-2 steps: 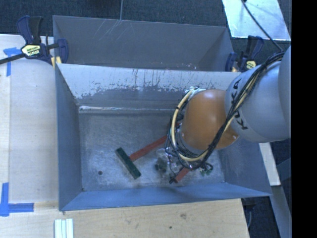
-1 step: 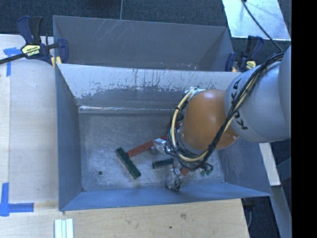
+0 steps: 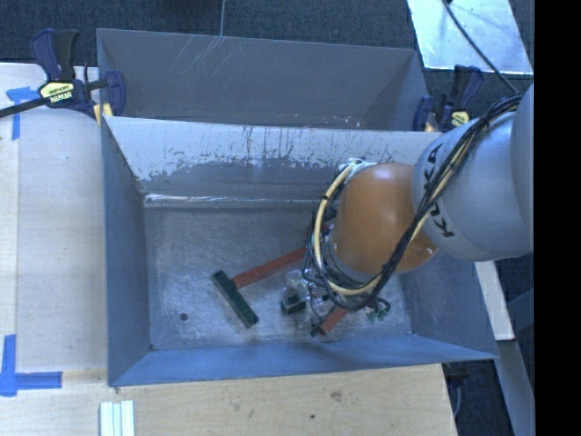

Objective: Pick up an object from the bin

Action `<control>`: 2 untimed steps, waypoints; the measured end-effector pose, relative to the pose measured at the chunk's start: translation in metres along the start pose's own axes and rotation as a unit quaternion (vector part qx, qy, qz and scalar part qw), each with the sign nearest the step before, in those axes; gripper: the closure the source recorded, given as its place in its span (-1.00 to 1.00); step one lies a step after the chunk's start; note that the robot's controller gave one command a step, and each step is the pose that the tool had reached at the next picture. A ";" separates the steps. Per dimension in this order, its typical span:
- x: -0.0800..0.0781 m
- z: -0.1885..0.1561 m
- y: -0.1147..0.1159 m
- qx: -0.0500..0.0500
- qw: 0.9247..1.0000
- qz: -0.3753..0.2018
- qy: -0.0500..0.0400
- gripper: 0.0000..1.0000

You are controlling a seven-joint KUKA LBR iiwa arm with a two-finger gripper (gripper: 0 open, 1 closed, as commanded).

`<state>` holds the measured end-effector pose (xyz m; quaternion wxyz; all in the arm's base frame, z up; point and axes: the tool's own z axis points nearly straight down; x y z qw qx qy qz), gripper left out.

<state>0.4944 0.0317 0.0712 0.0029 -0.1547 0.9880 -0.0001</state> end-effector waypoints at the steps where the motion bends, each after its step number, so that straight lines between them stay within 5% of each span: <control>1: -0.010 -0.106 0.030 0.000 1.000 -0.016 -0.002 1.00; 2: 0.005 -0.232 -0.017 0.002 1.000 -0.023 -0.003 1.00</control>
Offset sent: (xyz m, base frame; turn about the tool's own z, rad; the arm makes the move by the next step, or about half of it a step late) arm -0.0019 0.0303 0.1014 -0.0293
